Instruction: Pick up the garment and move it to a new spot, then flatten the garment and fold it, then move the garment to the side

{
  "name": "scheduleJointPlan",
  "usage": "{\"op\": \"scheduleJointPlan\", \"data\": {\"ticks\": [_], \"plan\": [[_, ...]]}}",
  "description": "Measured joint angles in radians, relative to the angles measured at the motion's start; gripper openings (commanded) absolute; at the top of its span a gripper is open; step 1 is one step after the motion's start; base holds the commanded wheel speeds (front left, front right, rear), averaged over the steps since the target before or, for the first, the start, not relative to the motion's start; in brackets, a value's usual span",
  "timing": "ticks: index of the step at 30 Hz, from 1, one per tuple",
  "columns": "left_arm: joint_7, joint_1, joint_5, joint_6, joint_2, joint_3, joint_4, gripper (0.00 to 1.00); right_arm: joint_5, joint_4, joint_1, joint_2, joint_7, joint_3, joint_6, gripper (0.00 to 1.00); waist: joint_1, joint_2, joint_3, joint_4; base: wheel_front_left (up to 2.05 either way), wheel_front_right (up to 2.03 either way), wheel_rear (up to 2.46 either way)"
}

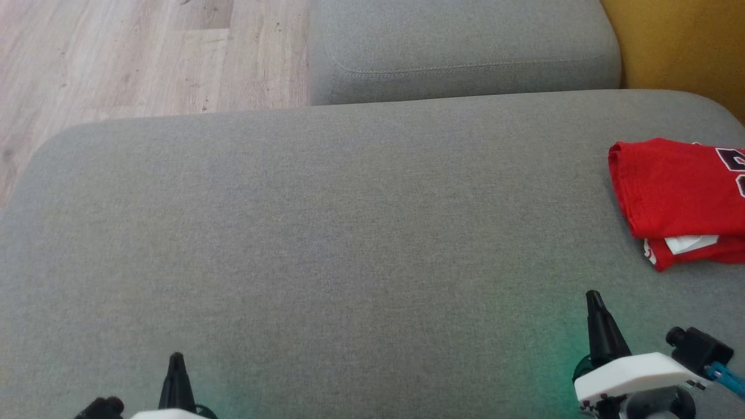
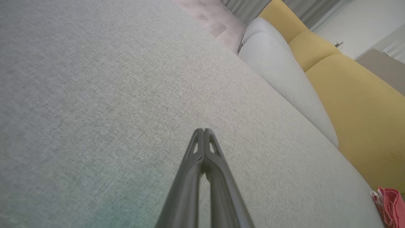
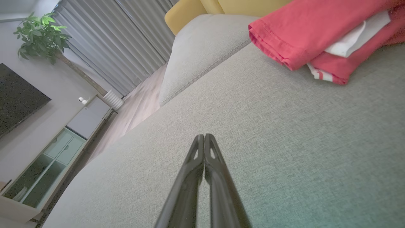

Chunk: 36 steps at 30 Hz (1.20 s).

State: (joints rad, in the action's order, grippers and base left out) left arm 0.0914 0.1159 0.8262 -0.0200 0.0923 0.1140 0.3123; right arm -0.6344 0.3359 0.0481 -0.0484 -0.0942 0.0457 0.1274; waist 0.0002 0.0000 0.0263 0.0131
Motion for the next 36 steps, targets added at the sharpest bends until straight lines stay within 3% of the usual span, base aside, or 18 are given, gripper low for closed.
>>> {"op": "scheduleJointPlan", "data": {"ticks": [36], "plan": [[-0.09, -0.075, 0.337, 0.064, -0.017, -0.084, -0.015, 0.0, -0.431, -0.022, -0.041, -0.003, 0.075, -0.061, 0.0, 0.0, -0.0001, 0.0, -0.013, -0.006, 0.0, 0.0, 0.0]]}}
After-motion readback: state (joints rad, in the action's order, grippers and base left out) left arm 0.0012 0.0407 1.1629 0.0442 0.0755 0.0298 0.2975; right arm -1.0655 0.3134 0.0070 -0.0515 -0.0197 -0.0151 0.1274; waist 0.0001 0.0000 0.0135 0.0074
